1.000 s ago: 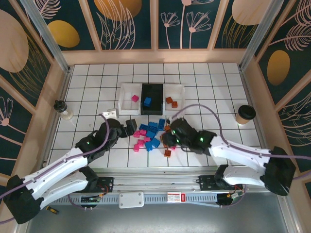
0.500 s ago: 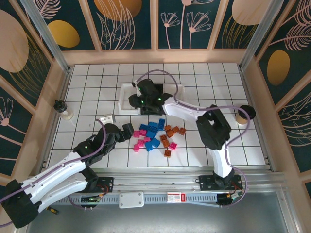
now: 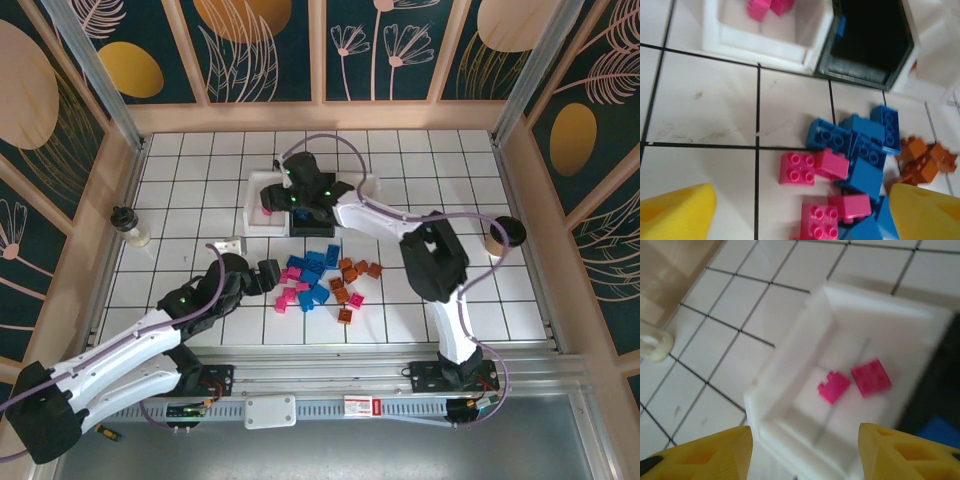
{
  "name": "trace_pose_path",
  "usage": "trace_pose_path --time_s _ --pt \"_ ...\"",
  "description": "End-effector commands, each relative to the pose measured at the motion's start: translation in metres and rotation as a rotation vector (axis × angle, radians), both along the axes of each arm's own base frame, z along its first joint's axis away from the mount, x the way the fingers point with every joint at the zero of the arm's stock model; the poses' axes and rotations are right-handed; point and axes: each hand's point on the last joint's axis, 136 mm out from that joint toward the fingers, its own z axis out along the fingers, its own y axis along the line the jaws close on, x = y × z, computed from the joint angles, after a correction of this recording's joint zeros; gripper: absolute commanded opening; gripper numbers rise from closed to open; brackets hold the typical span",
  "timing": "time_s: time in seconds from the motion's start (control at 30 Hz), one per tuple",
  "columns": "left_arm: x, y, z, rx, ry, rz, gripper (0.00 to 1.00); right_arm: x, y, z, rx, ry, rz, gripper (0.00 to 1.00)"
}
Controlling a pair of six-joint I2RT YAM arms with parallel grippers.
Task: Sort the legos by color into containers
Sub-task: Place the lego in the container, then pick up the lego from the middle-left of the table.
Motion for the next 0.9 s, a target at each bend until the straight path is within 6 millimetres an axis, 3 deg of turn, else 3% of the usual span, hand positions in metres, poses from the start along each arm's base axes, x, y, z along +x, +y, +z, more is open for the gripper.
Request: trace_pose_path --time_s 0.0,0.2,0.4,0.63,0.87 --pt "-0.01 -0.018 -0.016 0.011 0.076 -0.12 0.83 -0.023 -0.026 0.036 0.06 -0.054 -0.013 0.59" --pt "-0.039 -0.045 -0.053 0.044 0.184 -0.25 0.77 -0.064 -0.082 0.012 0.04 -0.011 -0.079 0.59" --pt "-0.05 -0.045 -0.075 0.084 0.229 -0.268 0.62 -0.087 -0.119 0.004 0.062 0.008 -0.141 0.59" --pt "-0.052 -0.045 -0.089 0.127 0.259 -0.28 0.54 -0.095 -0.138 0.0 0.076 0.017 -0.183 0.59" --pt "-0.05 -0.047 -0.093 0.131 0.257 -0.281 0.39 -0.097 -0.144 0.001 0.084 0.014 -0.199 0.59"
